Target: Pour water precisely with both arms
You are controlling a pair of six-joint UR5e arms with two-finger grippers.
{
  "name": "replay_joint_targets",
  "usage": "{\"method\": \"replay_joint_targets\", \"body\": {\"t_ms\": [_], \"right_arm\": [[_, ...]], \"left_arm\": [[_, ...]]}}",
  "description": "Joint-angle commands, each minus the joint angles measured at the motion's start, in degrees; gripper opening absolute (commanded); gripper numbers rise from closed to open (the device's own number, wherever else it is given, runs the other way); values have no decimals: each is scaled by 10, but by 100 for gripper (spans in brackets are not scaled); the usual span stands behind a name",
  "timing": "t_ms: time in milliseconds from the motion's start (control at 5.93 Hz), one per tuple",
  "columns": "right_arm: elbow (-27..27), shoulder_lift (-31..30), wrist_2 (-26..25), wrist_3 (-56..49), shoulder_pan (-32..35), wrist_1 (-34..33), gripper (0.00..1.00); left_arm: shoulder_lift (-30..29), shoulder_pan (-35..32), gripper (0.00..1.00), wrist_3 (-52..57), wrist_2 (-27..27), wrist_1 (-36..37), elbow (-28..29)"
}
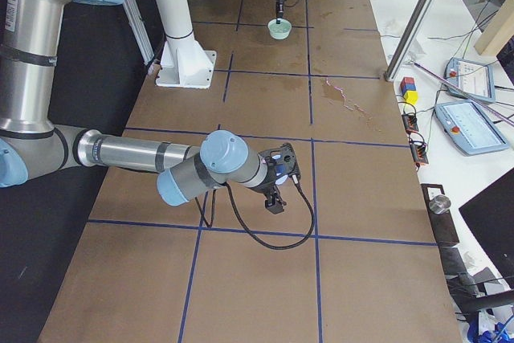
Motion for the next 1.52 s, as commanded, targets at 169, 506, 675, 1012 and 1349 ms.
{"method": "replay_joint_targets", "body": {"t_ms": [169, 506, 675, 1012, 1349], "right_arm": [[1, 0, 0, 0, 2, 0, 100], [1, -5, 0, 0, 3, 0, 100], [2, -5, 0, 0, 3, 0, 100], [10, -13, 0, 0, 2, 0, 100], [11, -14, 0, 0, 3, 0, 100]], "left_arm": [[111, -66, 0, 96, -59, -75, 5], [158, -142, 0, 221, -112, -75, 32], [159, -153, 0, 259, -113, -77, 60], [159, -172, 0, 316, -115, -80, 109], [159, -187, 0, 333, -140, -128, 163]]}}
